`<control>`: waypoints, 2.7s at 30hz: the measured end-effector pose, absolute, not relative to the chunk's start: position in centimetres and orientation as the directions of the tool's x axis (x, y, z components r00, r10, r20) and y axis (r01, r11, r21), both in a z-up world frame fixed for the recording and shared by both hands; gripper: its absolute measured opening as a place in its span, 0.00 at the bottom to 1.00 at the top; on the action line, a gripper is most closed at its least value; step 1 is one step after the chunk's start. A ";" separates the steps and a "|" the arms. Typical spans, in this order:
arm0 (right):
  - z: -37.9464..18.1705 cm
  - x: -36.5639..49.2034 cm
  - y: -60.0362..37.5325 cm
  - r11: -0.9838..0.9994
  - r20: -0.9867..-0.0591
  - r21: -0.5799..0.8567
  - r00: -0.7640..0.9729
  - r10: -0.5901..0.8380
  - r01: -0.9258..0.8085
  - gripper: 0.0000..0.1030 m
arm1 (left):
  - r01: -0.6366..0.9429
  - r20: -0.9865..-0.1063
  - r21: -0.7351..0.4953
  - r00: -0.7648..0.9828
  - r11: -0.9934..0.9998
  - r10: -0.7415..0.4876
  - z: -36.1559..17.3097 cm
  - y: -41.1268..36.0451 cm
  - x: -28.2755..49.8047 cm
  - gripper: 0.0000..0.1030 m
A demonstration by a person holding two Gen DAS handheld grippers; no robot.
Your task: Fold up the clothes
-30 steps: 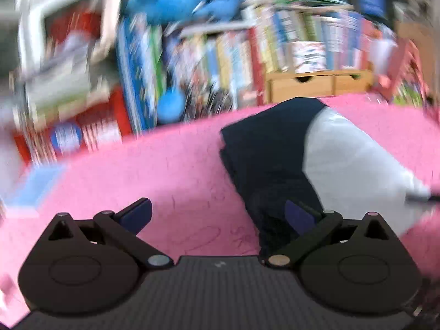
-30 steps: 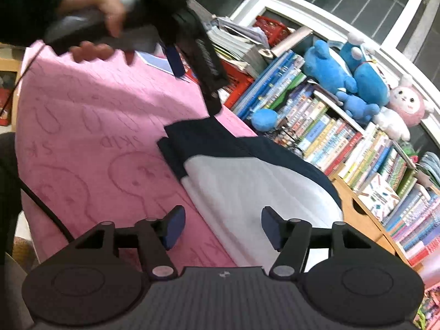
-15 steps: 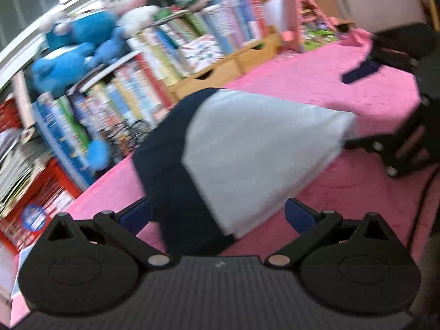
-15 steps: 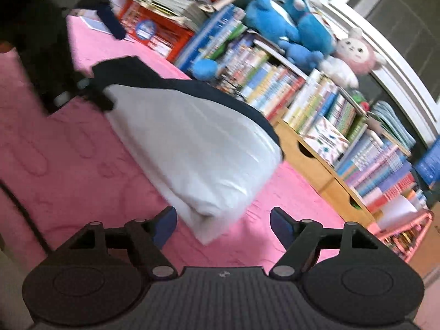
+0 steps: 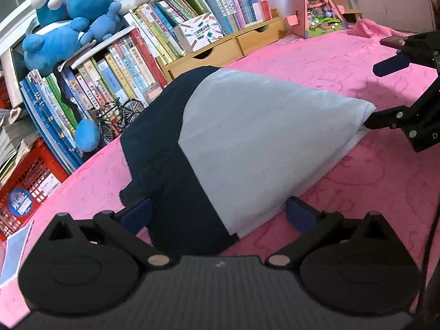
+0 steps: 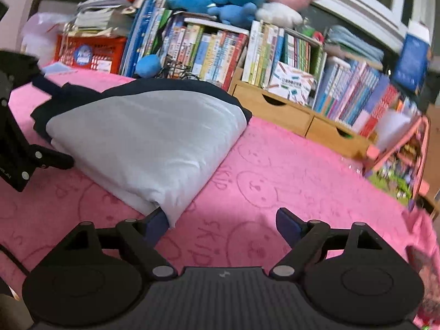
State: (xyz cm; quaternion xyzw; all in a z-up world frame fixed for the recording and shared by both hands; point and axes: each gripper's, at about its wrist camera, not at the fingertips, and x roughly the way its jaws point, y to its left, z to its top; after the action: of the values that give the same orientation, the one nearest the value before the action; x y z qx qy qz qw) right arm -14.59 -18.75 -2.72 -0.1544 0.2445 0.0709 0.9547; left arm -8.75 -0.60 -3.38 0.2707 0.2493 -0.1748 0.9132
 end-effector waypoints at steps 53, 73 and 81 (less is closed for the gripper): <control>-5.0 -12.1 -7.4 0.396 -0.379 -0.789 0.879 0.289 -0.470 0.57 | 0.561 -0.510 0.132 0.745 0.818 -0.429 2.6 0.2 -5.7 1.00; -6.4 -11.7 -4.0 0.359 -0.343 -0.825 0.892 0.293 -0.435 0.47 | 0.313 -0.454 -0.500 0.699 0.808 -0.552 1.6 14.6 -4.7 1.00; -6.4 -11.8 -4.0 0.389 -0.331 -0.821 0.903 0.273 -0.418 0.54 | 0.376 -0.367 -0.657 0.598 0.654 -0.713 0.3 13.8 -4.2 1.00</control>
State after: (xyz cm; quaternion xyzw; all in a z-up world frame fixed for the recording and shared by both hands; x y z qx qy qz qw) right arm -11.84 -3.98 -6.37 -0.5122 0.0707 0.2081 0.8303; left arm -4.24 13.84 0.26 -0.2672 0.3153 -0.3190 0.8529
